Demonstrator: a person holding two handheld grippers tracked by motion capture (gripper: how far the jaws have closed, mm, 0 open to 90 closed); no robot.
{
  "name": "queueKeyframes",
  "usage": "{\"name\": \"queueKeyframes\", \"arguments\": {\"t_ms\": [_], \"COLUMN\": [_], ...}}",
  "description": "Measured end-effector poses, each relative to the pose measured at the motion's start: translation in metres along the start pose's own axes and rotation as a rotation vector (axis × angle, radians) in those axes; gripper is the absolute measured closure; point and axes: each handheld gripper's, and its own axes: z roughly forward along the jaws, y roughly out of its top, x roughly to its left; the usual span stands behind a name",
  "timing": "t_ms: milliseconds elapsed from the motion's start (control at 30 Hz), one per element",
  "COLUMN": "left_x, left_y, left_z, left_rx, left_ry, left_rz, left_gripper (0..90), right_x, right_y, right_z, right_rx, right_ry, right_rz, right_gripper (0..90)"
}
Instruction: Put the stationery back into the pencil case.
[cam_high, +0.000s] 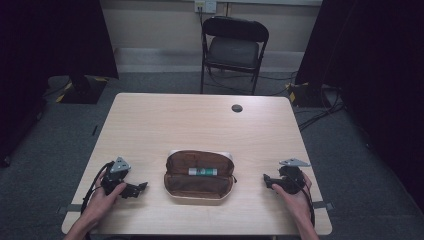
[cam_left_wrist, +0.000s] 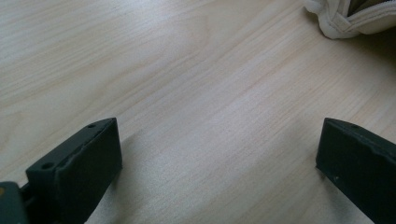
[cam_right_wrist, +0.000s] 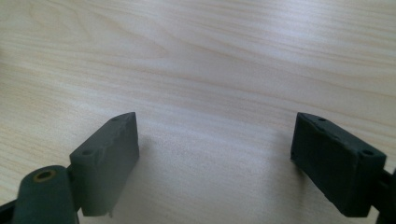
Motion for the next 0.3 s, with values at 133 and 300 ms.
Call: {"name": "queueKeyframes", "arguments": {"t_ms": [133, 300], "left_x": [0.0, 0.0], "left_y": [0.0, 0.0], "left_z": [0.0, 0.0], "left_rx": [0.0, 0.0], "left_ry": [0.0, 0.0], "left_rz": [0.0, 0.0], "left_gripper": [0.0, 0.0], "right_x": [0.0001, 0.0006], "right_y": [-0.0023, -0.0029], "right_z": [0.002, 0.0033], "right_rx": [-0.03, -0.042], "right_ry": [-0.001, -0.003], "right_rz": [0.003, 0.0], "right_gripper": [12.5, 12.4]}}
